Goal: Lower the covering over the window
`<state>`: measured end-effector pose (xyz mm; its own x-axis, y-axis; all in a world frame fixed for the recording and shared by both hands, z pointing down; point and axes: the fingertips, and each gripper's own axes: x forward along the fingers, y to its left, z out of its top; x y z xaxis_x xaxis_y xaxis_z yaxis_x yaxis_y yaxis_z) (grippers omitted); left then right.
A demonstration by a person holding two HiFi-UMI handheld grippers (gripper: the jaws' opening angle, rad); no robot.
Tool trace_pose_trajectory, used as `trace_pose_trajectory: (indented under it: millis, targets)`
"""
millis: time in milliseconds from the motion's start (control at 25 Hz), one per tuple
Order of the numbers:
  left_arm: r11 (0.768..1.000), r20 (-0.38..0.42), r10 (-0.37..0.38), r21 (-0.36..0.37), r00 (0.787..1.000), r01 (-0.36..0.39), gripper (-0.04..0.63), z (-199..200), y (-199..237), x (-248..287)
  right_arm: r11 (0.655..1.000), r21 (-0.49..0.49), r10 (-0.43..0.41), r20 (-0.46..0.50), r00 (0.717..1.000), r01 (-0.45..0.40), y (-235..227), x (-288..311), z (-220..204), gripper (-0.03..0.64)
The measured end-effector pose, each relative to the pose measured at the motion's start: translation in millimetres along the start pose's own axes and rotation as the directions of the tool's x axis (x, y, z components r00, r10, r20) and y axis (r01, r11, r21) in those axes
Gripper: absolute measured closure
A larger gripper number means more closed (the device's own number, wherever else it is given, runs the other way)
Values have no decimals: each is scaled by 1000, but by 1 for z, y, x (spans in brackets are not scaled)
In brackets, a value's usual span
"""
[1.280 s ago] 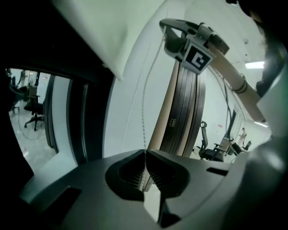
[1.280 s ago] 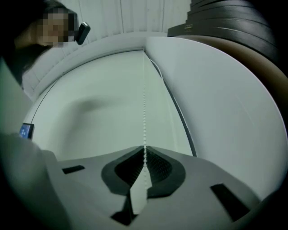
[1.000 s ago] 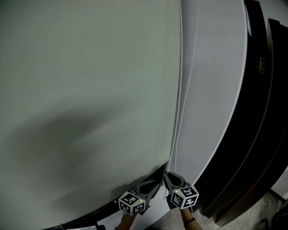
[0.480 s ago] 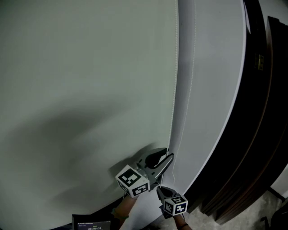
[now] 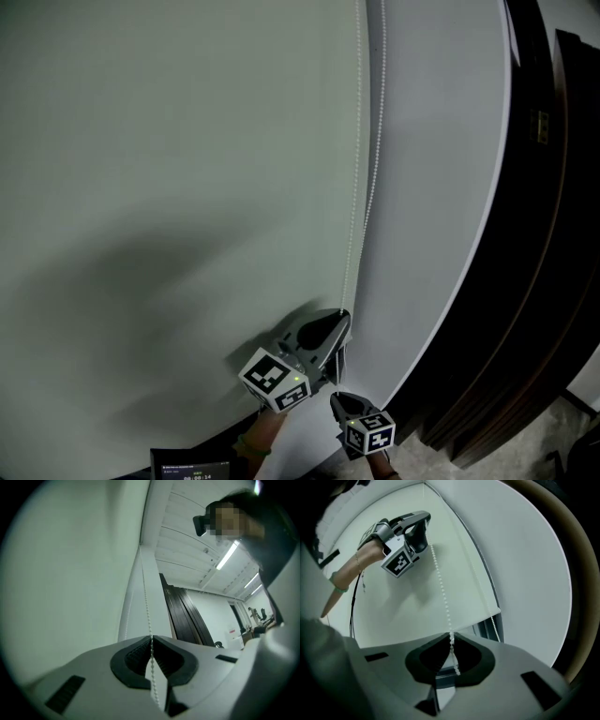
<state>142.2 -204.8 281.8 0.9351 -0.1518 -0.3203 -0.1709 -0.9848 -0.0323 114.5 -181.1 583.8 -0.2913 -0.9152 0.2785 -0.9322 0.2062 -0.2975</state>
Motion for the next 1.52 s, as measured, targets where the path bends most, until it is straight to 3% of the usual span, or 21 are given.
trace_pose_trajectory:
  millis: [120, 200, 280, 440, 640, 720, 960, 1000, 1040, 1240, 1280, 1360, 1520]
  targets:
    - [1000, -124, 20, -10, 992, -22, 583, -49, 7, -9, 1000, -18, 25, 34, 999, -24, 7, -12, 17, 594]
    - [996, -206, 35, -78, 978, -52, 583, -94, 12, -21, 999, -17, 37, 88, 995, -36, 8, -22, 37, 581]
    - [986, -308, 42, -140, 951, -89, 583, -141, 13, -37, 998, -17, 57, 156, 986, -55, 9, -33, 65, 553]
    - [975, -504, -2, -192, 864, -110, 583, -225, -10, -64, 990, -46, 140, 291, 946, -132, 22, -53, 142, 505]
    - [970, -698, -98, -227, 709, -89, 583, -307, -50, -97, 968, -196, 222, 372, 901, -157, 37, -57, 235, 486]
    - [960, -719, -122, -261, 684, -103, 583, -324, -64, -112, 960, -233, 239, 404, 883, -153, 43, -56, 266, 486]
    - [957, -724, -125, -269, 678, -111, 582, -333, -68, -120, 948, -298, 263, 542, 798, -110, 63, -76, 340, 504]
    - [955, -724, -121, -271, 679, -118, 583, -333, -66, -120, 952, -289, 255, 561, 787, -102, 63, -80, 346, 578]
    - [953, -724, -117, -274, 679, -127, 583, -333, -64, -121, 954, -281, 251, 571, 782, -101, 62, -82, 348, 597]
    - [952, -721, -115, -276, 683, -132, 581, -327, -61, -133, 962, -232, 261, 611, 747, -146, 63, -85, 346, 601]
    - [959, -726, -101, -254, 680, -129, 581, -326, -61, -137, 963, -224, 255, 606, 753, -146, 62, -83, 342, 601]
    - [972, -729, -69, -204, 681, -120, 572, -325, -63, -143, 969, -215, 226, 560, 797, -123, 53, -71, 322, 601]
    - [964, -659, -36, -222, 752, -148, 541, -308, -60, -136, 990, -101, 132, 456, 880, -97, 11, -38, 244, 603]
